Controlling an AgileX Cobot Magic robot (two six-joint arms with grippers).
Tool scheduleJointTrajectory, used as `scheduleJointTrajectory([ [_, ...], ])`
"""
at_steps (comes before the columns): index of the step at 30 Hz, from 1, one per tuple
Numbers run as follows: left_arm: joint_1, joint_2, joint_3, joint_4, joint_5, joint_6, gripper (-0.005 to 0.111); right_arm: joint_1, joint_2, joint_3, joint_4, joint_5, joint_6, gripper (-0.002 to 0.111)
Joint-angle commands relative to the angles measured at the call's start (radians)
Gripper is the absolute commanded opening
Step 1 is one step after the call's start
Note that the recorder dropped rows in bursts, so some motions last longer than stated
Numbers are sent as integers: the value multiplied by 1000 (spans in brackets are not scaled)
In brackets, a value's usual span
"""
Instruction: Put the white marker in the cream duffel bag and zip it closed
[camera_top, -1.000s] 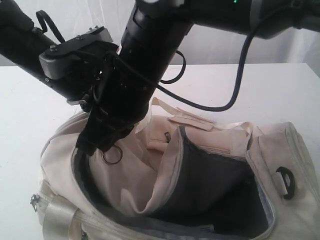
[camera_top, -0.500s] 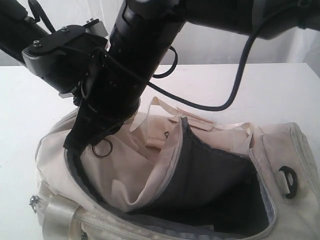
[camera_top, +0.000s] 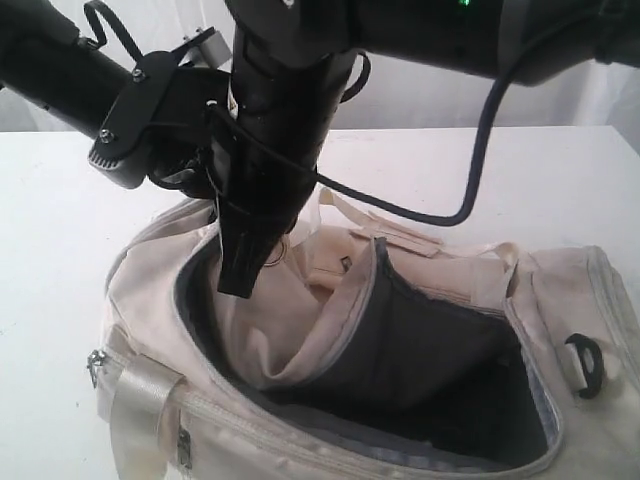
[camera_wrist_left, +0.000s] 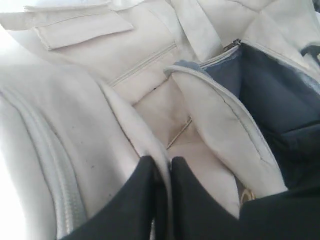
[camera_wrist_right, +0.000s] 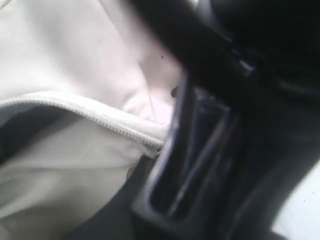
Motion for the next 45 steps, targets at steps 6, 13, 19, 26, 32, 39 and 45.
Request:
scheduleJointTrajectory([
  [6, 40, 35, -14, 5, -314, -79, 0, 57, -102, -12, 855, 101, 14, 38],
  [13, 41, 35, -14, 5, -287, -79, 0, 57, -183, -12, 536, 38, 198, 38],
  [19, 41, 35, -14, 5, -265, -79, 0, 56, -196, -12, 277, 37, 308, 38],
  [26, 41, 35, -14, 5, -257, -79, 0, -21, -196, -8, 261, 0, 295, 38],
  [32, 41, 35, -14, 0, -251, -72, 0, -162, -185, -8, 378, -29, 191, 38],
  [39, 41, 35, -14, -2, -242, -69, 0, -398, -126, 80, 886, 63, -104, 38],
  [45, 41, 35, -14, -2, -238, -68, 0, -443, -69, 143, 1074, 95, -263, 38],
])
